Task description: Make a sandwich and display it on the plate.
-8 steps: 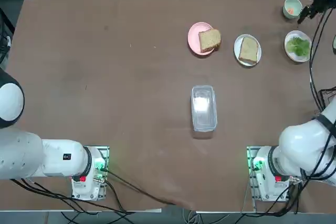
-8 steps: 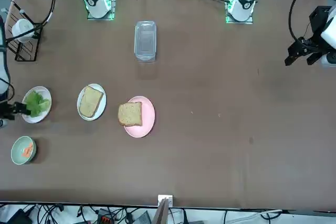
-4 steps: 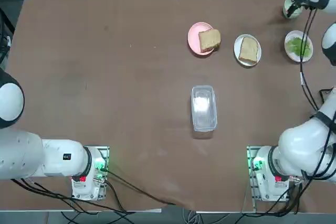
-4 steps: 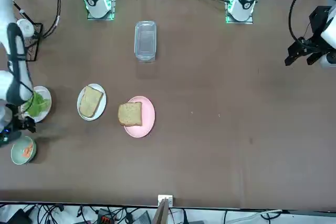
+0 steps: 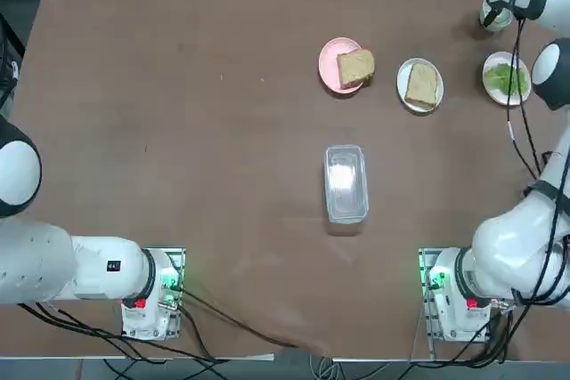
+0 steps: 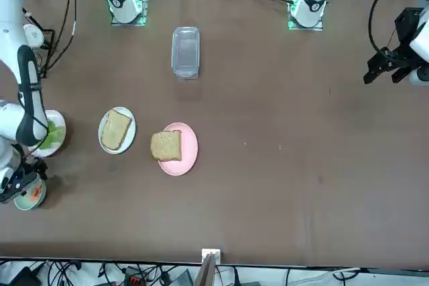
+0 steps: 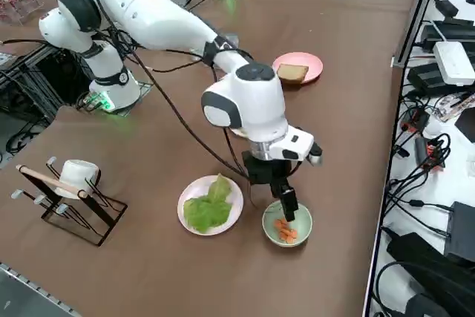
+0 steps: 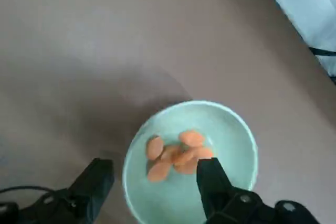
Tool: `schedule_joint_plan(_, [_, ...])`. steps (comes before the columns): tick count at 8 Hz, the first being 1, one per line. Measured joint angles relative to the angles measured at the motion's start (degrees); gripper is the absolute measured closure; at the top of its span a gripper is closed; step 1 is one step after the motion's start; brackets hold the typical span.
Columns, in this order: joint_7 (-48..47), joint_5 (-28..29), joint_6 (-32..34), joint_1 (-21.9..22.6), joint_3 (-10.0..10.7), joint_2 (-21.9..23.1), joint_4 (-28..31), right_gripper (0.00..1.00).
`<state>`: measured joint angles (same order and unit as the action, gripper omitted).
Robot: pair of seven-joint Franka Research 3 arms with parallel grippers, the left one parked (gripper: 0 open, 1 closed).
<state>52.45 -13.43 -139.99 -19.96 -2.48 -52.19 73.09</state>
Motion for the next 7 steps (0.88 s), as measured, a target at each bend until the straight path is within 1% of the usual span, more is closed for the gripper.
schedule_joint_plan(1, [0.06, 0.00, -0.53, 0.01, 0.00, -1.40, -0.46, 0.06])
schedule_joint_plan(3, [0.11, 0.00, -1.01, -0.05, 0.04, -2.43, -0.59, 0.15])
schedule_joint_plan(7, [0.12, 0.01, 0.23, -0.02, 0.04, -2.05, -2.05, 0.95])
